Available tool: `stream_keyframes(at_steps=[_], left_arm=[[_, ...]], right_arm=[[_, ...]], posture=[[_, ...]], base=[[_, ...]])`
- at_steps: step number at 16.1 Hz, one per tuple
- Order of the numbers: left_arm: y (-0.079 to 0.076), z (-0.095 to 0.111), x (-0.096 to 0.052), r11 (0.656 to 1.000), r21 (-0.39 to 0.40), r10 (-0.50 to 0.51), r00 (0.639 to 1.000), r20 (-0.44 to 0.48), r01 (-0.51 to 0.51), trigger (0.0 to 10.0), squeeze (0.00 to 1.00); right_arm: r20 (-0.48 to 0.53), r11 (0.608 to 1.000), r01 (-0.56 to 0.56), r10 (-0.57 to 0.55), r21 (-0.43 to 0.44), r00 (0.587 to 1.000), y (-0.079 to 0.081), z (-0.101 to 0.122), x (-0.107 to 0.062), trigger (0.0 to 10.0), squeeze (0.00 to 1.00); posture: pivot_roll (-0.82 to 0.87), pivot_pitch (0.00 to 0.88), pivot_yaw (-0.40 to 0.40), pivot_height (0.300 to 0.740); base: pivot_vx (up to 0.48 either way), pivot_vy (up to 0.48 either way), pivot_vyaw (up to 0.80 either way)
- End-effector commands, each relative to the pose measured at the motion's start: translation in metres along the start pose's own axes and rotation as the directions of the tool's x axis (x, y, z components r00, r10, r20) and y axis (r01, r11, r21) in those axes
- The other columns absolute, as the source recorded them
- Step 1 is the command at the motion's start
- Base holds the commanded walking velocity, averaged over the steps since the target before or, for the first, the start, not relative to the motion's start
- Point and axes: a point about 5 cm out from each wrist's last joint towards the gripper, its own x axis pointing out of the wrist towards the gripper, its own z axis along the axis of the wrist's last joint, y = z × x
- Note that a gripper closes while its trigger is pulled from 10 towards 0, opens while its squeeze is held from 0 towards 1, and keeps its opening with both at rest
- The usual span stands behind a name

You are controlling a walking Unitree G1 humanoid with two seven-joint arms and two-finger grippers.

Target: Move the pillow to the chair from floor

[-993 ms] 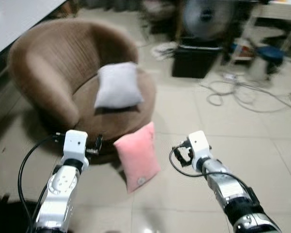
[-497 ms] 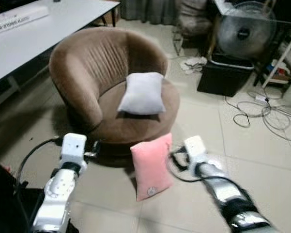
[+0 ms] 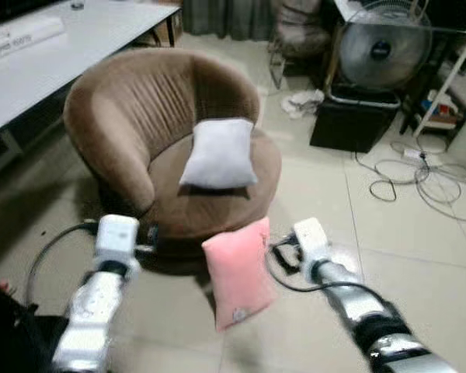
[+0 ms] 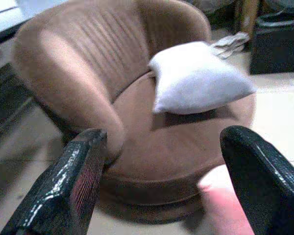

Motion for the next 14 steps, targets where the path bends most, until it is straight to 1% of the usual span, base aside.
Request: stream_keyframes(at_steps=[1,4,7,10,14], left_arm=[[0.007,0.002,0.0,1.0,0.018,0.01,1.0,0.002,-0.01,10.0,0.0],[0.007,0.002,0.0,1.0,0.018,0.007,1.0,0.004,-0.007,10.0,0.0],[0.006,0.002,0.0,1.0,0.017,0.005,1.0,0.003,-0.005,10.0,0.0],[0.007,0.001,0.001,1.0,0.018,0.0,1.0,0.0,0.0,10.0,0.0],[0.009,0.002,0.003,1.0,0.027,-0.009,1.0,-0.003,0.009,10.0,0.0]], right_arm=[[0.019,1.0,-0.007,0.008,-0.014,1.0,0.003,0.006,0.003,10.0,0.0],[0.019,1.0,-0.009,0.009,-0.015,1.0,0.004,0.005,0.003,10.0,0.0],[0.017,1.0,0.0,0.0,0.02,1.0,0.002,0.002,0.002,10.0,0.0],[0.004,1.0,0.003,-0.003,0.024,1.0,0.003,-0.002,0.002,10.0,0.0],[-0.023,0.998,0.027,-0.026,0.063,0.999,0.002,-0.01,0.0,10.0,0.0]], posture=[[0.15,0.0,-0.036,0.74],[0.14,0.0,-0.034,0.74],[0.14,0.0,-0.034,0.74],[0.14,0.0,-0.028,0.74],[0.13,0.0,-0.009,0.74]], base=[[0.307,0.0,0.0],[0.319,0.0,0.57],[0.33,0.0,0.0],[0.33,0.0,0.0],[0.33,0.0,0.0]])
